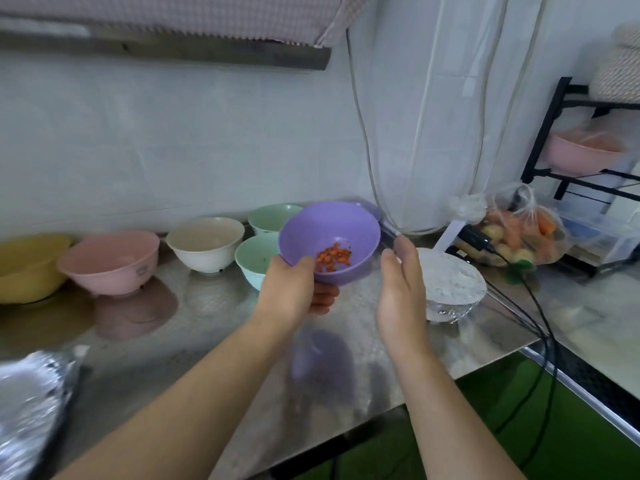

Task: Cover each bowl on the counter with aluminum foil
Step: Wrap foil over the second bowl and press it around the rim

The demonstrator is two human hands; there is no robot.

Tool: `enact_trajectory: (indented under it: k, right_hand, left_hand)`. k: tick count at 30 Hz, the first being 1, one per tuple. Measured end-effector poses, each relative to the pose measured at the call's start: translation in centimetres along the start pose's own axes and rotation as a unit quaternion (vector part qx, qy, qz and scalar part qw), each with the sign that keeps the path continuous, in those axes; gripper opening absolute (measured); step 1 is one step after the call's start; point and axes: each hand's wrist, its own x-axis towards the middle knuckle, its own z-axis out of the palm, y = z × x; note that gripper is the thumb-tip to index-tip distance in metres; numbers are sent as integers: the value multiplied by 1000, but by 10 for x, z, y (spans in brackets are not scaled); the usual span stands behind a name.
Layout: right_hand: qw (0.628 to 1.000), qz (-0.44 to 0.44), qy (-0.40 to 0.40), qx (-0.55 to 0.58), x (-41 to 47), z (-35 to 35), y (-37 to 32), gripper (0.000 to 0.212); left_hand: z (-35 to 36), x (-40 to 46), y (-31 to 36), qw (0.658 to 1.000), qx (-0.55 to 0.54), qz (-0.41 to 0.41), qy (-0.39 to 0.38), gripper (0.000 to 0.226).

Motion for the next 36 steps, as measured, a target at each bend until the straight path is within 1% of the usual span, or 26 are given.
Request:
enact_trajectory:
  k: [1, 2, 5, 6, 9, 11, 14, 18, 19, 20, 21, 23, 24, 26, 27, 28, 30, 31, 32, 34, 36]
  right_hand:
    - [999, 10, -9, 32, -9, 8, -5, 25]
    - [998, 13, -17, 52, -19, 16, -8, 21]
    - [995, 43, -66, 67, -60, 43, -11, 17]
    - [993, 54, -85, 63, -75, 51, -9, 17]
    - [985, 79, -152, 27, -115, 74, 0, 31]
    - [976, 102, -192, 4, -133, 83, 6, 27]
    - [959, 150, -240, 29, -146, 92, 11, 30]
    - [949, 175, -260, 24, -145, 98, 21, 45]
    - [949, 174, -263, 14, -142, 98, 23, 46]
    - [950, 164, -266, -4, -141, 98, 19, 41]
    - [954, 151, -259, -25, -139, 96, 14, 32]
    - [963, 132, -234, -37, -137, 91, 1, 17]
    - [967, 124, -219, -39, -137, 88, -5, 17]
    - [977, 84, -179, -78, -141, 84, -20, 28]
    - [979, 37, -160, -117, -146, 85, -27, 34]
    - [976, -29, -151, -156, -154, 87, -37, 38]
    - [958, -159, -155, -183, -172, 97, -57, 30]
    - [948, -197, -175, -177, -181, 106, -63, 24]
    - [938, -208, -215, -173, -191, 115, -69, 21]
    - [909, -163, -328, -197, -210, 138, -70, 19]
    - [867, -87, -427, -242, -228, 160, -66, 23]
  left_hand:
    - [-15, -14, 2, 1000, 9, 3, 3, 26]
    - [-31, -27, 2, 1000, 17, 3, 10, 22]
    - [-78, -60, -9, 998, 45, -13, 44, 20]
    - [-92, -69, -16, 997, 53, -20, 59, 19]
    - [-131, -88, -42, 992, 61, -37, 106, 18]
    - [-151, -96, -59, 989, 59, -50, 127, 22]
    - [-167, -104, -74, 988, 27, -66, 139, 23]
    - [-170, -105, -80, 986, -21, -63, 152, 26]
    - [-171, -104, -81, 986, -27, -61, 150, 29]
    - [-172, -105, -81, 986, -31, -60, 150, 31]
    - [-174, -106, -81, 986, -35, -57, 156, 33]
    - [-183, -111, -82, 982, -24, -47, 183, 33]
    - [-188, -116, -82, 980, -8, -39, 197, 30]
    - [-201, -128, -79, 977, 22, -15, 213, 22]
    - [-208, -135, -77, 975, 37, -2, 219, 19]
    - [-216, -143, -75, 972, 62, 12, 225, 17]
    - [-232, -159, -69, 961, 145, 31, 234, 15]
    - [-241, -167, -67, 951, 195, 37, 237, 16]
    - [-251, -175, -65, 938, 245, 41, 240, 18]
    - [-270, -188, -64, 903, 354, 44, 239, 27]
    - [-285, -200, -67, 861, 465, 9, 207, 48]
